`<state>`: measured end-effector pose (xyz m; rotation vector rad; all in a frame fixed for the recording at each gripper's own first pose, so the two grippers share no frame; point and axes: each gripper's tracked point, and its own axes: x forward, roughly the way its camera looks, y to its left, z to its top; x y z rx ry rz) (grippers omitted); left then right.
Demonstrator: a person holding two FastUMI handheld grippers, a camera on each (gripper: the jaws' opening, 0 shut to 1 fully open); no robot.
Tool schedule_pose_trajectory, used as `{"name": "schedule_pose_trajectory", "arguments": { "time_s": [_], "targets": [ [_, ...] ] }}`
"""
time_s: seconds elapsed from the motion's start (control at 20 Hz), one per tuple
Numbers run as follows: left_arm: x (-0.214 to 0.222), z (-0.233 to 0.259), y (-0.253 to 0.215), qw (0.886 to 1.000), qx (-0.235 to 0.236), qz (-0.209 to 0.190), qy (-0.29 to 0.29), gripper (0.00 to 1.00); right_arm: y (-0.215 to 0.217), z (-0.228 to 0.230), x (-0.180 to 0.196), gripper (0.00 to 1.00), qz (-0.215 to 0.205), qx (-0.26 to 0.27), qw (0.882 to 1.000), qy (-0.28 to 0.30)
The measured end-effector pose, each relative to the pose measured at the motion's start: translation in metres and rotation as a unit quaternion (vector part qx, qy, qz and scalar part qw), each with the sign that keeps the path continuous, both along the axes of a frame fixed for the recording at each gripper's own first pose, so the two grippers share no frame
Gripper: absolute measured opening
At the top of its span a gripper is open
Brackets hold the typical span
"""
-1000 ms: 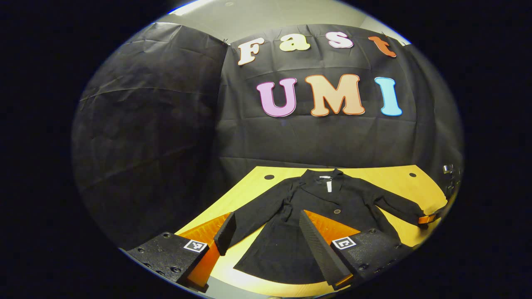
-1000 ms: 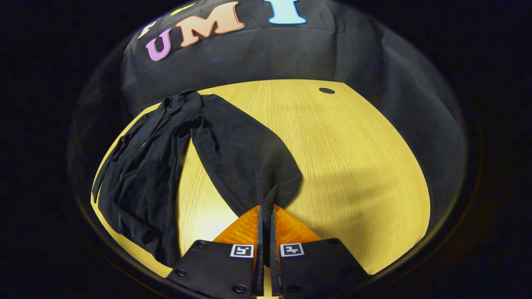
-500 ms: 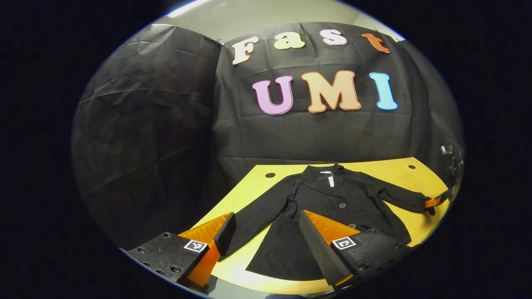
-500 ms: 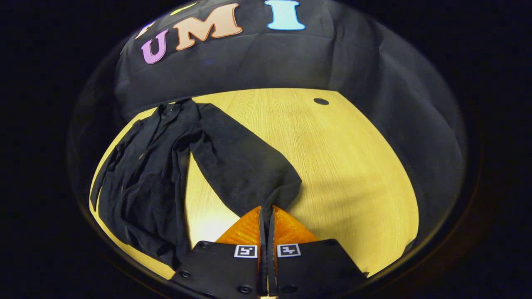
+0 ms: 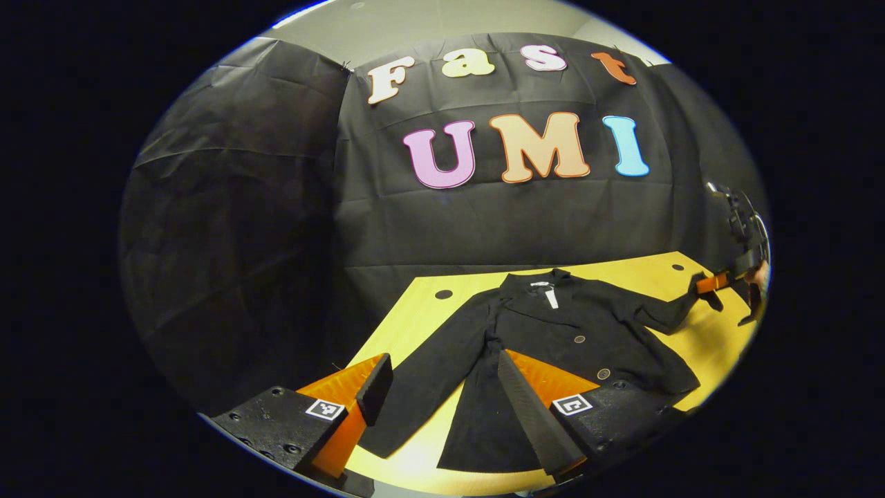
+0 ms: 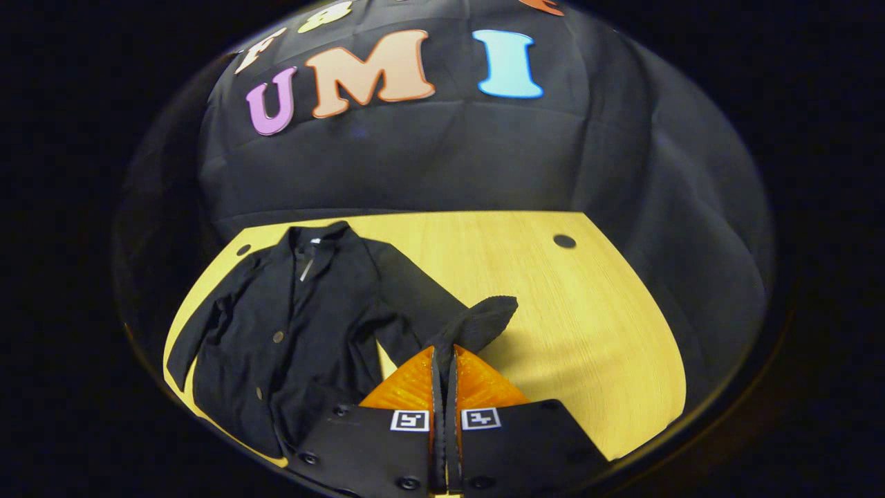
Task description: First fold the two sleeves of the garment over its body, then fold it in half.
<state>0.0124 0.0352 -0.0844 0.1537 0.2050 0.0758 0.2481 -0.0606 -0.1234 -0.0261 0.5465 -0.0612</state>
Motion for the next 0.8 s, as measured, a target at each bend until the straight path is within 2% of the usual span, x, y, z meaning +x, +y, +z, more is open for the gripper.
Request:
{"name": "schedule_pose_trajectory", "arguments": {
  "time_s": [0.25, 0.3, 0.45, 0.8],
  "targets": [
    [0.011, -0.004, 0.011, 1.0, -0.014, -0.012, 0.006, 0.93, 0.082, 0.057, 0.051, 0.03, 0.047, -0.004, 0.998, -0.047],
    [0.013, -0.004, 0.014, 1.0, -0.02, -0.012, 0.007, 0.93, 0.099, 0.068, 0.061, 0.0, 0.055, -0.007, 0.997, -0.053],
    [0.023, -0.004, 0.023, 0.999, -0.038, -0.011, 0.009, 0.94, 0.143, 0.091, 0.089, 0.02, 0.079, -0.018, 0.994, -0.067],
    [0.039, -0.015, 0.044, 0.998, -0.052, -0.007, 0.026, 0.94, 0.249, 0.104, 0.133, 0.02, 0.142, -0.043, 0.986, -0.074]
  ]
}}
